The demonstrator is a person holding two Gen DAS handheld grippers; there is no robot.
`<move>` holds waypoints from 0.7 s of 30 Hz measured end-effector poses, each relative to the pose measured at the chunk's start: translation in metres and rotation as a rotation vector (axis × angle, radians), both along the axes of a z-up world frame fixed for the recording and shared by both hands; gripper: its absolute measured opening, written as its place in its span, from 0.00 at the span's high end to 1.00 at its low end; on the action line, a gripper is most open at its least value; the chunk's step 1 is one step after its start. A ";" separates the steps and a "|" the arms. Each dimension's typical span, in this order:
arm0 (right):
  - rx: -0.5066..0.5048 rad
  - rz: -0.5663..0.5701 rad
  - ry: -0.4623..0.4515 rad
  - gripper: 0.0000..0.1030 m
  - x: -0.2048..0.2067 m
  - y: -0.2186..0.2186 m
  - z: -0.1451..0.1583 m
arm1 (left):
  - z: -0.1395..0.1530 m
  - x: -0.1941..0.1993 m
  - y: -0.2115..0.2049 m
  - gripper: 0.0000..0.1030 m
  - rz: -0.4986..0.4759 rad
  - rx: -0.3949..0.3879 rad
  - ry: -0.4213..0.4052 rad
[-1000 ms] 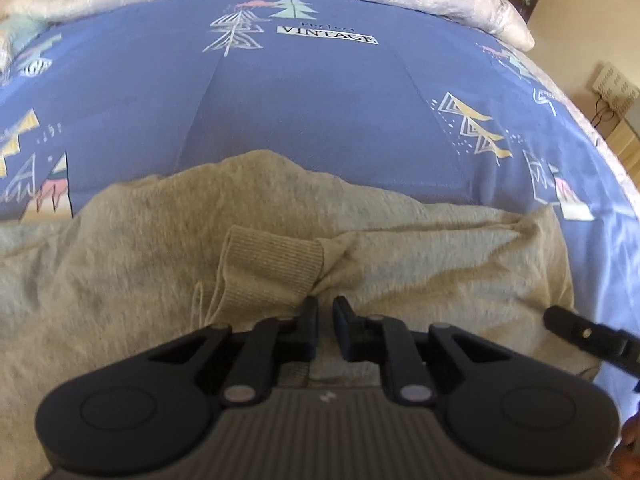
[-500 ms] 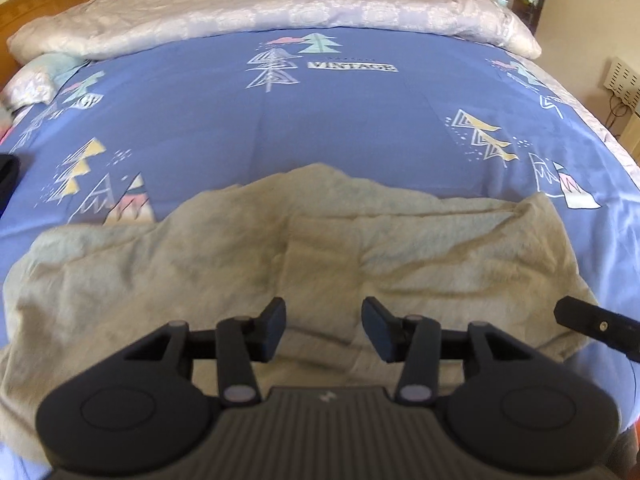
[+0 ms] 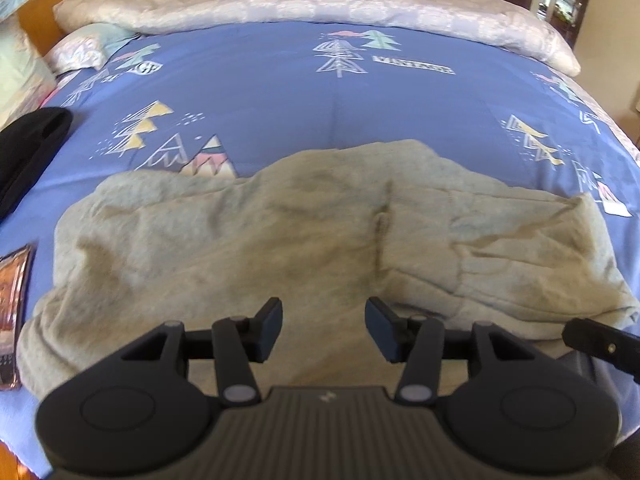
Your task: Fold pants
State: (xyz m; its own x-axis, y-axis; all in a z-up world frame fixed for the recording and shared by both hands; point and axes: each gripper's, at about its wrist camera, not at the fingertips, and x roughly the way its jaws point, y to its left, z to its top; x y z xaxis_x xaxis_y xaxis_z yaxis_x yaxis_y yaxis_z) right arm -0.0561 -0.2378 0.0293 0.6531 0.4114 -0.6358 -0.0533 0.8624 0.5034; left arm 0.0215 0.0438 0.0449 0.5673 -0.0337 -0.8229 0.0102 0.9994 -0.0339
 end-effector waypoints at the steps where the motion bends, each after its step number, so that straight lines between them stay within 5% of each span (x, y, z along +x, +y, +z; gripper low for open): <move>1: -0.004 0.004 0.003 0.58 -0.001 0.003 -0.001 | -0.001 -0.001 0.005 0.54 0.008 0.001 -0.001; 11: -0.012 0.006 0.054 0.57 -0.008 0.022 -0.012 | -0.023 -0.011 0.051 0.53 0.076 -0.030 0.010; 21: -0.027 -0.024 0.109 0.57 -0.011 0.023 -0.021 | -0.028 -0.018 0.039 0.50 0.037 0.040 -0.024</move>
